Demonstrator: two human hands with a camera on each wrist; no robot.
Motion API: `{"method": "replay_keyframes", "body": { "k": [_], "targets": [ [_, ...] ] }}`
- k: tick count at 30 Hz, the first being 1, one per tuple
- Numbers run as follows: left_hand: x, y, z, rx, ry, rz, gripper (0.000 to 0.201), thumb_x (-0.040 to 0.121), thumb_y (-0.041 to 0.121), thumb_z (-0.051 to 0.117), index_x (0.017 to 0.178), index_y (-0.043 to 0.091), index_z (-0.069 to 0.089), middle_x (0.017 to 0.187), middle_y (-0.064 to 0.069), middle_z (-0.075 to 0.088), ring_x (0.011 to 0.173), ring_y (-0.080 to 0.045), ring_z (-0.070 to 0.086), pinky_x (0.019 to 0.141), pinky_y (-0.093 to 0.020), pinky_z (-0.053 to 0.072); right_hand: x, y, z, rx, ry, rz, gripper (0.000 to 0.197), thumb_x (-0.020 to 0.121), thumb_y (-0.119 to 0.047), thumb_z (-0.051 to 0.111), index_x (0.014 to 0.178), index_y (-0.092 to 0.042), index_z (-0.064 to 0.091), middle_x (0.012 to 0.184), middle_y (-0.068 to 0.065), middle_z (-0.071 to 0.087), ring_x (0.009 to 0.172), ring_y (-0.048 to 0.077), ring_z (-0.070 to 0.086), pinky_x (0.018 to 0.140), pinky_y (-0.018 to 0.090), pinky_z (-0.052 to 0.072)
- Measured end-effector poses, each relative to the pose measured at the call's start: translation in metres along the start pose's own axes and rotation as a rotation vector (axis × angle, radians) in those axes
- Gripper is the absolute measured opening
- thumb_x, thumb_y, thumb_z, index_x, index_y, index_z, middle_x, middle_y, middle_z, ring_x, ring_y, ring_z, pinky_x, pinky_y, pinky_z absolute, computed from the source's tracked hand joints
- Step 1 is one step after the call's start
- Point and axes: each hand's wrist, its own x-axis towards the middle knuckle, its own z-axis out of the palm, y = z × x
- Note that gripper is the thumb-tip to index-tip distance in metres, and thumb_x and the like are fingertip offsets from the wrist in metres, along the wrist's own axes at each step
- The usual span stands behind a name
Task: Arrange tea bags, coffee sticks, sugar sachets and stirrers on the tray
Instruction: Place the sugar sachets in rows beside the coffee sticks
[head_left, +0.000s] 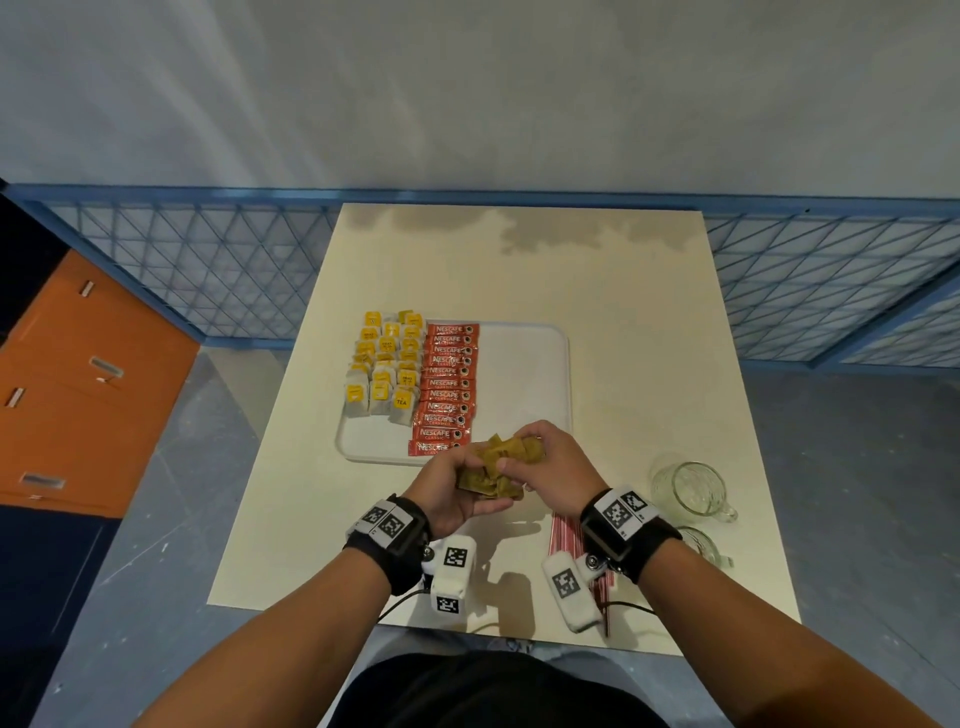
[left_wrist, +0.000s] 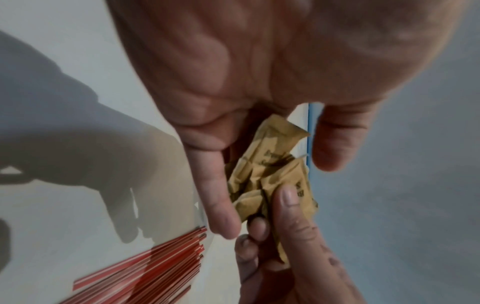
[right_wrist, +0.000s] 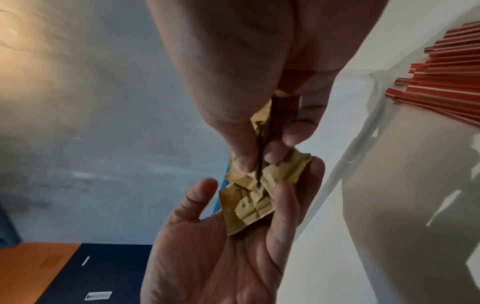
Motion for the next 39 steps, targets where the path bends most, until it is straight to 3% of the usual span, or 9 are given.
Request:
{"method": "replay_keyframes", "body": {
  "k": [4,7,14,22,25,27,32,36,39],
  "targets": [
    [-0.001,0.002,-0.001,0.015,0.01,0.024,0.038,0.101,0.025,0.054,0.131,0.002,0.058,0.117,-0.023,0.066,0.104,-0.042,0.065,0.077,-0.036,0.062,0.002,-0.004,0.003,-0.073,-0.023,-0.011,0.041,0.078,-0.023,0.085,0.108,-0.024,0.057,0.097,0.001,0.071,0.087,0.019,0.07,0.074,0.033,0.057],
    [0.002,0.004,-0.002,0.041,0.021,0.062,0.038,0.101,0.02,0.055,0.134,0.001,0.053,0.113,-0.02,0.067,0.097,-0.036,0.069,0.071,-0.031,0.063,0.004,-0.008,0.004,-0.07,-0.067,-0.051,0.04,0.078,-0.018,0.084,0.108,-0.025,0.058,0.097,0.004,0.071,0.088,0.023,0.071,0.077,0.039,0.061],
    [0.009,0.021,-0.008,0.018,0.053,0.145,0.028,0.101,0.013,0.055,0.128,0.006,0.056,0.111,-0.015,0.072,0.099,-0.029,0.072,0.071,-0.027,0.062,0.017,-0.02,-0.004,0.019,-0.029,-0.076,0.033,0.096,-0.012,0.066,0.127,-0.019,0.058,0.113,0.001,0.064,0.085,0.017,0.071,0.079,0.03,0.059],
    [0.023,0.053,-0.016,0.038,0.115,0.184,0.016,0.101,0.007,0.053,0.114,0.011,0.061,0.097,-0.01,0.075,0.085,-0.023,0.073,0.063,-0.025,0.062,0.051,-0.035,-0.014,0.13,0.055,-0.011,0.018,0.098,-0.006,0.063,0.114,-0.01,0.069,0.092,0.004,0.073,0.079,0.015,0.069,0.067,0.021,0.056],
    [0.029,0.066,-0.023,0.042,0.139,0.201,0.015,0.101,0.007,0.053,0.115,0.007,0.06,0.102,-0.015,0.07,0.081,-0.023,0.072,0.06,-0.026,0.061,0.062,-0.046,-0.018,0.194,0.06,0.013,0.016,0.098,-0.007,0.062,0.11,-0.008,0.072,0.091,0.001,0.074,0.082,0.018,0.074,0.07,0.023,0.059],
    [0.034,0.073,-0.028,0.058,0.17,0.21,0.018,0.101,0.008,0.054,0.119,0.005,0.058,0.108,-0.018,0.068,0.089,-0.027,0.07,0.059,-0.026,0.06,0.07,-0.052,-0.02,0.201,0.047,0.015,0.017,0.099,-0.009,0.061,0.11,-0.008,0.073,0.094,0.003,0.073,0.082,0.019,0.075,0.07,0.025,0.06],
    [0.048,0.089,-0.032,0.075,0.196,0.219,0.02,0.102,0.011,0.054,0.121,0.007,0.059,0.116,-0.02,0.07,0.107,-0.036,0.067,0.061,-0.027,0.06,0.093,-0.061,-0.019,0.094,0.001,-0.049,0.022,0.098,-0.006,0.06,0.103,-0.023,0.073,0.1,0.002,0.072,0.076,0.013,0.069,0.073,0.026,0.059],
    [0.056,0.097,-0.031,0.062,0.159,0.196,0.018,0.1,0.011,0.057,0.118,0.009,0.061,0.113,-0.018,0.071,0.103,-0.034,0.069,0.063,-0.027,0.06,0.111,-0.059,-0.011,-0.037,0.013,-0.113,0.032,0.094,-0.006,0.065,0.096,-0.038,0.07,0.103,0.002,0.073,0.076,0.019,0.066,0.076,0.032,0.058],
    [0.063,0.101,-0.03,0.041,0.135,0.197,0.023,0.095,0.004,0.063,0.117,0.006,0.061,0.11,-0.02,0.071,0.097,-0.032,0.069,0.063,-0.027,0.061,0.121,-0.059,-0.004,-0.062,0.028,-0.111,0.029,0.092,-0.009,0.068,0.097,-0.038,0.07,0.101,0.0,0.071,0.075,0.021,0.067,0.077,0.037,0.059]
  ]
}}
